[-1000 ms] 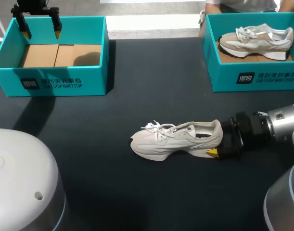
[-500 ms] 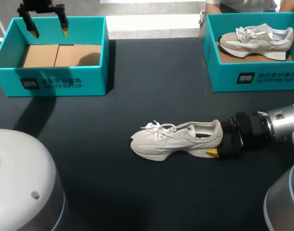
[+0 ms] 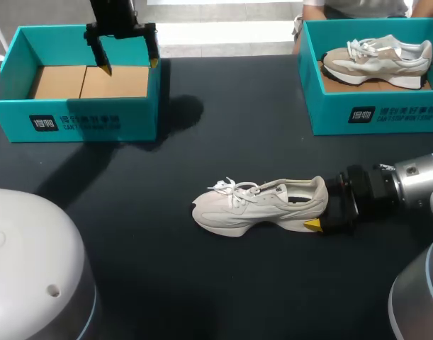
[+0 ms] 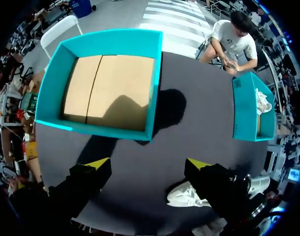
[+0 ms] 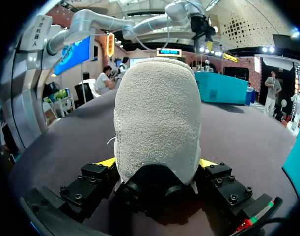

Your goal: Take the shoe out of the shoebox, open the shoe tongue, remove and reinsert the insole, then place the shoe into the shoebox

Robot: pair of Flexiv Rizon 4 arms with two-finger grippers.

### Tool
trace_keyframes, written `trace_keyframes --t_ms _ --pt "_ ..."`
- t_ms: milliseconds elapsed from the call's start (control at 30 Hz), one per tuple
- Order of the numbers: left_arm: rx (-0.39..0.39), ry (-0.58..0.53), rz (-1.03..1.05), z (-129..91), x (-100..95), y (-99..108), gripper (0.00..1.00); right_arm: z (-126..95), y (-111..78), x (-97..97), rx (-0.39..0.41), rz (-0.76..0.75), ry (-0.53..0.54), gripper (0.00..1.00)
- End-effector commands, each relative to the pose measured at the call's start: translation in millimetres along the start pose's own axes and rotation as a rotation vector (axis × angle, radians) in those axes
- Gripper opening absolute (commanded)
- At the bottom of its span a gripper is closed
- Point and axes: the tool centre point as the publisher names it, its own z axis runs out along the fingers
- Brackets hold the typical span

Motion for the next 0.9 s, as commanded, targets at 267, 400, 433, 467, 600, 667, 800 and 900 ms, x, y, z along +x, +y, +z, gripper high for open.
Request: trace_keyframes --t_ms 267,400,433,467,600,667,800,900 --pt "-0.009 -0.013 0.005 2.2 9.7 -3.0 1.00 4.1 -2.3 -0.2 0.003 0.001 -0.002 0.00" --pt "-0.009 -0.013 0.005 2.2 9.7 -3.0 1.00 4.1 -2.3 -0.2 0.003 0.001 -0.002 0.00" --pt "-0.009 -0.013 0.005 2.2 9.7 -3.0 1.00 4.1 -2.3 -0.2 0.003 0.001 -0.002 0.00" --pt "-0.009 -0.013 0.005 2.2 9.7 -3.0 1.00 4.1 -2.3 -0.2 0.003 0.001 -0.002 0.00" --pt "0.035 -0.058 0.019 -1.3 54.0 36.5 1.00 4.1 -2.3 -0.2 0.003 0.001 -0.002 0.00" --pt "0.056 -0.077 -0.004 0.1 70.9 53.0 1.00 4.1 -2.3 -0.2 0.003 0.001 -0.002 0.00" --pt "0.067 -0.098 -0.054 5.2 97.2 80.6 1.00 4.1 -2.3 -0.2 0.003 0.001 -0.002 0.00" --pt "0.070 -0.092 -0.094 10.0 118.3 99.6 1.00 4.1 -2.3 -0.2 0.003 0.001 -0.002 0.00"
